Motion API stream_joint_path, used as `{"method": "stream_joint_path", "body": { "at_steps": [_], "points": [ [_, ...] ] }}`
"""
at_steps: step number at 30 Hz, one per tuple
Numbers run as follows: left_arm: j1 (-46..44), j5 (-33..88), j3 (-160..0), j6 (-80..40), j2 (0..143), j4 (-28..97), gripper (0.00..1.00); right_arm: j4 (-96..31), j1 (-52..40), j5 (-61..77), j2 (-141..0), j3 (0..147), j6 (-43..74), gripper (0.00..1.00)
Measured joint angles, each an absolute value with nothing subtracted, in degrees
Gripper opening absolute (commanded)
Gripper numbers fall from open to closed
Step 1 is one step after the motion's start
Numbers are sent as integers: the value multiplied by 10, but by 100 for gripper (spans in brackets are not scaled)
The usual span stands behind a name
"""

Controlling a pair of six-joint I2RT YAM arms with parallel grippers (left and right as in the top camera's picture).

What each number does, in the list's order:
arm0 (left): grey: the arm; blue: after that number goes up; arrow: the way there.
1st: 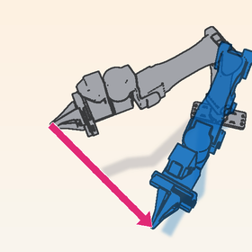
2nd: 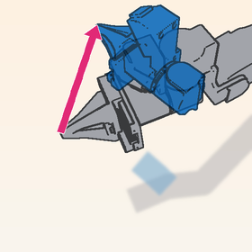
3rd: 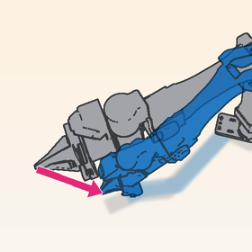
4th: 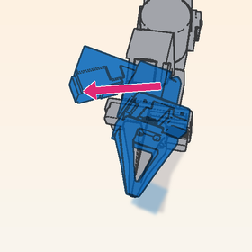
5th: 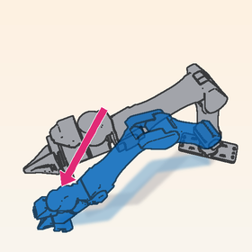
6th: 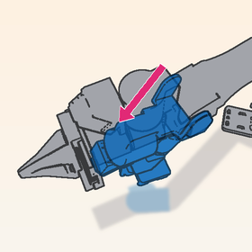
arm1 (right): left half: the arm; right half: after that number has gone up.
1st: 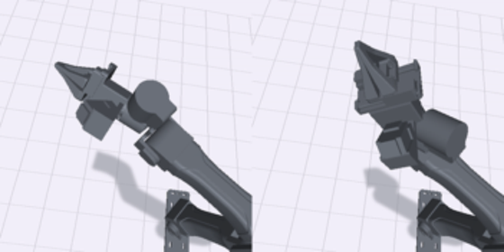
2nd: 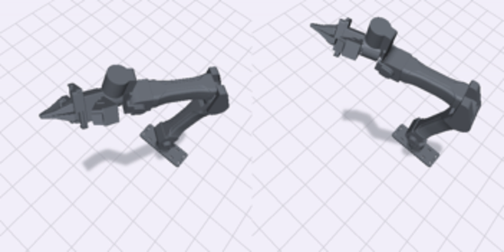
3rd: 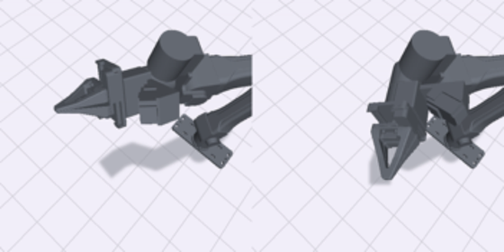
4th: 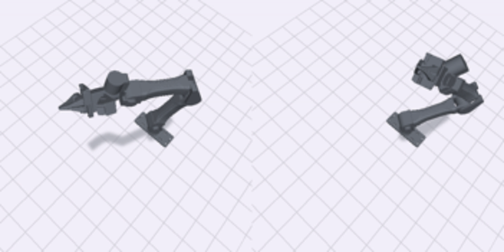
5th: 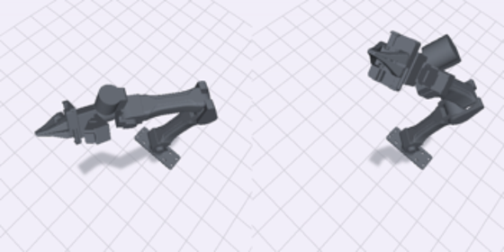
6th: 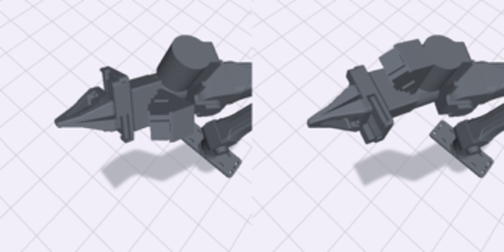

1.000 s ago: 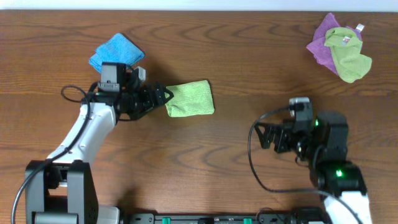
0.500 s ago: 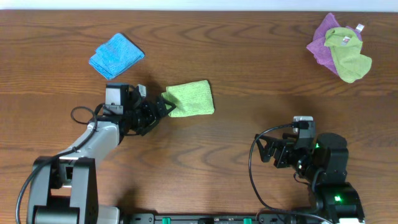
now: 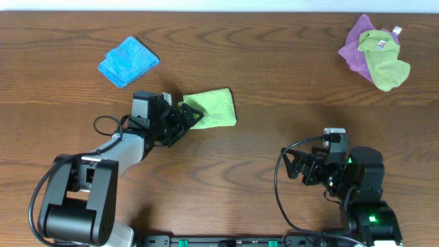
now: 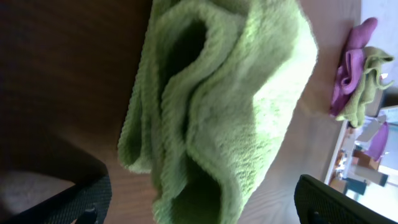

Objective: Fold the cloth
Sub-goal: 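Grasp the folded green towel's edge with the left gripper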

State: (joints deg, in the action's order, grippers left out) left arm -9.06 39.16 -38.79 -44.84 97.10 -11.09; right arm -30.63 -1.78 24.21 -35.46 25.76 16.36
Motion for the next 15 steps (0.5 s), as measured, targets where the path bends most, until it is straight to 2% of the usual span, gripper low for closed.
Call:
{"method": "stream_joint_path", "body": {
  "at_steps": [7,10,15],
  "points": [
    [-91,384,-388,-465,980,-136,95,-306,-18,242,-355,258,164,99],
    [-91,383,-388,-467,982,-142,100,-306,-18,242,-355,258,164,99],
    [-91,371,-389,-469,995,-168,81,-306,-18,242,-355,258,164,99]
  ]
}}
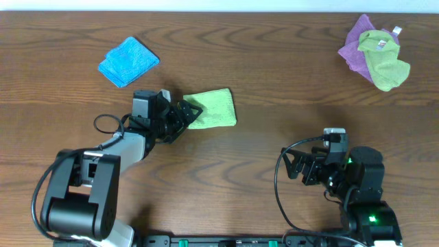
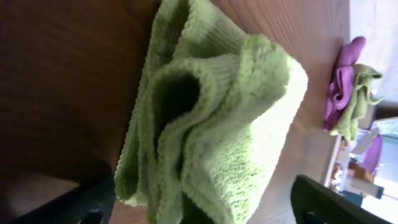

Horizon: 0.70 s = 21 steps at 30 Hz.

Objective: Fold the cloth
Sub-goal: 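Grasp the folded green towel's edge with the left gripper, then lift and carry the green towel with the left gripper toward the blue cloth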

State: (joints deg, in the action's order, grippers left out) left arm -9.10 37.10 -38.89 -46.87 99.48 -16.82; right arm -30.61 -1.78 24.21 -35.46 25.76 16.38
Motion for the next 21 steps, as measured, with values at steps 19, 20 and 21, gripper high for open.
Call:
{"method": "stream_joint_path", "body": {
  "at_steps": [19,20,21],
  "points": [
    [-103,410,-392,-476,1074,-324,6,-306,-18,242,-355,257,165,99],
    [-102,415,-395,-480,1072,-322,6,-306,-18,242,-354,257,165,99],
    [-101,419,-400,-482,1069,-318,6,-306,-18,242,-355,257,165,99]
  ]
}}
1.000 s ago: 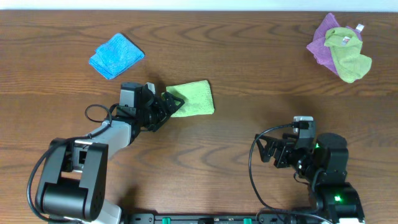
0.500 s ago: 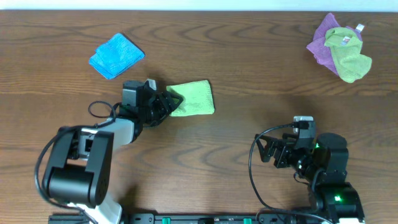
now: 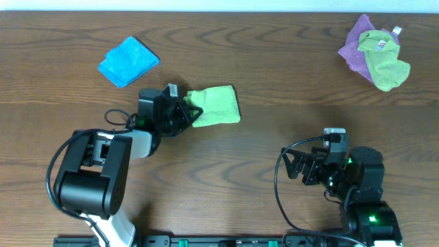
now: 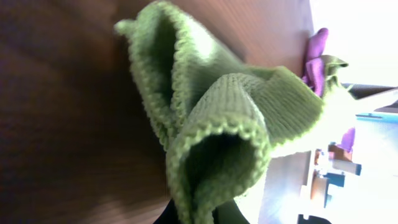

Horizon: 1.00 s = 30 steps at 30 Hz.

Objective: Fold the cloth
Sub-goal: 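Lift and carry the green towel with the left gripper toward the blue cloth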

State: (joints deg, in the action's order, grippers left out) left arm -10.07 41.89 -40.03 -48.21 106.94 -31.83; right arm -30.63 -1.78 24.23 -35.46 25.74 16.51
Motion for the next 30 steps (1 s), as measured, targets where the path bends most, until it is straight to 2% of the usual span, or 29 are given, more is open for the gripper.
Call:
{"method": "stream_joint_path", "body": {
  "at_steps": [3,13,21,30],
  "points": [
    [-93,424,-436,-488,1049,-294,6,-306,-18,242,-354,257,165,99],
    [-10,399,-703,-475,1008,-20,6,-306,-18,242,-354,257,166,99],
    [37,361,-834,-460,1026,-2,6,-306,-18,242,-355,257,166,99],
    [60,352,-943,-451,1154,1,6,-306,-18,242,-355,257,166,99]
  ]
}}
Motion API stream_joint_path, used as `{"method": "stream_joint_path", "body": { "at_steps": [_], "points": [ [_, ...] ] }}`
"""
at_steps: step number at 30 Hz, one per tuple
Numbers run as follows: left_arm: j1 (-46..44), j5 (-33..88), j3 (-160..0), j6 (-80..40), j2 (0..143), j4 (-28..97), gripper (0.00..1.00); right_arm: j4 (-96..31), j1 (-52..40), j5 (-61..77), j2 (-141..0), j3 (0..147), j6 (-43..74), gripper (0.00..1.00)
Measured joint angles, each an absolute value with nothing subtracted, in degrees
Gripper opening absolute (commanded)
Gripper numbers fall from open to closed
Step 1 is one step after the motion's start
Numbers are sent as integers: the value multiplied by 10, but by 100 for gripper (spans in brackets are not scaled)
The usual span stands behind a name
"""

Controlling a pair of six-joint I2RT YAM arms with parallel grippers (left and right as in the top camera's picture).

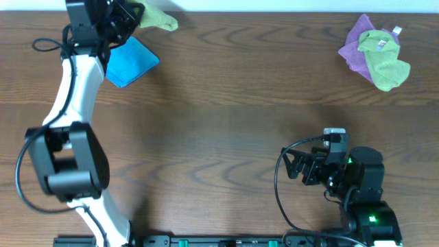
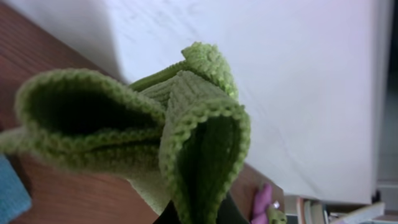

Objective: Fold the cloth
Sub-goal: 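Lift and carry the green towel with the left gripper toward the blue cloth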

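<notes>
The folded green cloth (image 1: 156, 16) hangs in the air over the table's far left edge, above and beside the blue cloth. My left gripper (image 1: 132, 12) is shut on its near end, the arm stretched far up. In the left wrist view the green cloth (image 2: 186, 124) fills the frame as thick folded layers, pinched at the bottom between the dark fingertips of my left gripper (image 2: 194, 216). My right gripper (image 1: 295, 167) rests low at the right, open and holding nothing.
A folded blue cloth (image 1: 128, 60) lies at the far left, just under the raised arm. A crumpled pile of purple and green cloths (image 1: 376, 49) sits at the far right corner. The table's far edge (image 1: 274, 11) meets a white wall.
My left gripper, shut on the green cloth, has gone from the table at left centre up to the far left edge, carrying the cloth off the surface. The right arm has stayed put.
The green cloth lay folded on the table with my left gripper open at its left end. The gripper then stood closer around that end, and later was shut on it. Now the cloth is held high by the blue cloth.
</notes>
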State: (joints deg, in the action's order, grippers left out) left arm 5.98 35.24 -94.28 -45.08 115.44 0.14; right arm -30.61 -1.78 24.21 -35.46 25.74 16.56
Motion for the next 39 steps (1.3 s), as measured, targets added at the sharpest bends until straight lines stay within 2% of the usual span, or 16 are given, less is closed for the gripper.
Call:
{"method": "stream_joint_path", "body": {
  "at_steps": [14,39],
  "points": [
    [100,350,-968,-413,1204,42,6,-306,-18,242,-354,257,166,99],
    [100,326,-972,-358,1263,63,6,-306,-18,242,-354,257,166,99]
  ]
}}
